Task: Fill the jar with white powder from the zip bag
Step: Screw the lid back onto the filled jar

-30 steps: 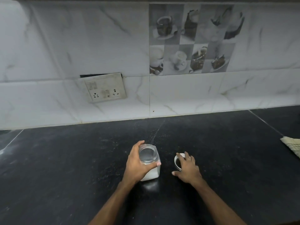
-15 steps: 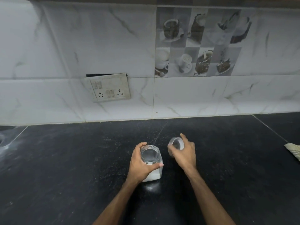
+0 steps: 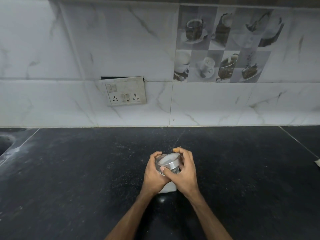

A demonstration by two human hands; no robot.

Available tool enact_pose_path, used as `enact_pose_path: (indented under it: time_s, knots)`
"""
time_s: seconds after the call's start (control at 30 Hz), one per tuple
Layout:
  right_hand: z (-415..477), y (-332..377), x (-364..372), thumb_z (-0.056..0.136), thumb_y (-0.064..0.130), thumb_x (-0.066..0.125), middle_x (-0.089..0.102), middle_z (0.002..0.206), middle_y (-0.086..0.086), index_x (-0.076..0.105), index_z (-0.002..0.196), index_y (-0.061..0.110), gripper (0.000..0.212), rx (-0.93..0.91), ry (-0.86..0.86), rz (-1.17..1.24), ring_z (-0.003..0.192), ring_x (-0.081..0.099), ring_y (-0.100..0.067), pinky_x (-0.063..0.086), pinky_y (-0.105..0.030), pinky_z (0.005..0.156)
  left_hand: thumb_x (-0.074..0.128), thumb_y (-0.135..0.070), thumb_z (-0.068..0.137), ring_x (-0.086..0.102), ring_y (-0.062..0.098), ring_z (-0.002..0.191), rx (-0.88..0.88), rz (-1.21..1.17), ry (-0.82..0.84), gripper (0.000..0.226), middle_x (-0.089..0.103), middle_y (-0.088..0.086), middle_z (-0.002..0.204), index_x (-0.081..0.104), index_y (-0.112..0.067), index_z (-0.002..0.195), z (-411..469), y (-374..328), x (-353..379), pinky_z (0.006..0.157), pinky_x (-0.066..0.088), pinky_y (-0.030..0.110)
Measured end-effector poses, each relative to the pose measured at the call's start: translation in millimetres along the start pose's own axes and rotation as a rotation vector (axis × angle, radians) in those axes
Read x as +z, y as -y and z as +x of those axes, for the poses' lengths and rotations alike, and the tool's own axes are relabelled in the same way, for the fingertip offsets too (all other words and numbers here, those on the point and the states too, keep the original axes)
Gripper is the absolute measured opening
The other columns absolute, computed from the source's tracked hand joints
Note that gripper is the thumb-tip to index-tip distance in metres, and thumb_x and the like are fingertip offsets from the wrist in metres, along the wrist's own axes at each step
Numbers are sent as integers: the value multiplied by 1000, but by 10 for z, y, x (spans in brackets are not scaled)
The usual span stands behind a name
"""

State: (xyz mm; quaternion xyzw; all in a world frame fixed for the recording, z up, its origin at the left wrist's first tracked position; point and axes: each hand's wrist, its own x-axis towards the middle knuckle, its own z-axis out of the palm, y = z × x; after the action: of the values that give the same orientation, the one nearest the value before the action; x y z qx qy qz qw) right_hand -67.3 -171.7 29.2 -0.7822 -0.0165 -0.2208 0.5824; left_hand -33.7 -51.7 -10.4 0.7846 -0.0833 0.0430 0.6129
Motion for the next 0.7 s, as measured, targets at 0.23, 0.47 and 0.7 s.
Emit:
enact_pose_path:
  time_s: [0.23, 0.47, 0.7]
  knots:
    - [-13, -42, 14, 57, 30, 90, 56, 124, 8, 61, 98, 23, 51, -69, -4, -123, 117, 55, -4, 51, -23, 92, 89, -33, 54, 64, 0, 103, -7, -33, 3, 81, 64, -12, 114, 42, -41, 118, -2, 5, 12, 85, 52, 16]
    - [-6, -102, 39, 55, 37, 91, 58, 133, 9, 56, 98, 30, 56, -1, 75, -139, 126, 53, -4, 50, -33, 101, 90, -38, 53, 63, 1, 108, -18, -56, 34, 100, 64, -11, 119, 32, -33, 134, 5, 50, 11, 94, 51, 24]
    - [35, -129, 82, 56, 34, 92, 60, 130, 13, 58, 100, 27, 57, -13, 50, -106, 120, 57, -2, 52, -32, 98, 92, -37, 52, 62, 1, 112, -16, -91, 59, 115, 63, -12, 122, 22, -29, 142, 34, 69, 3, 98, 49, 23]
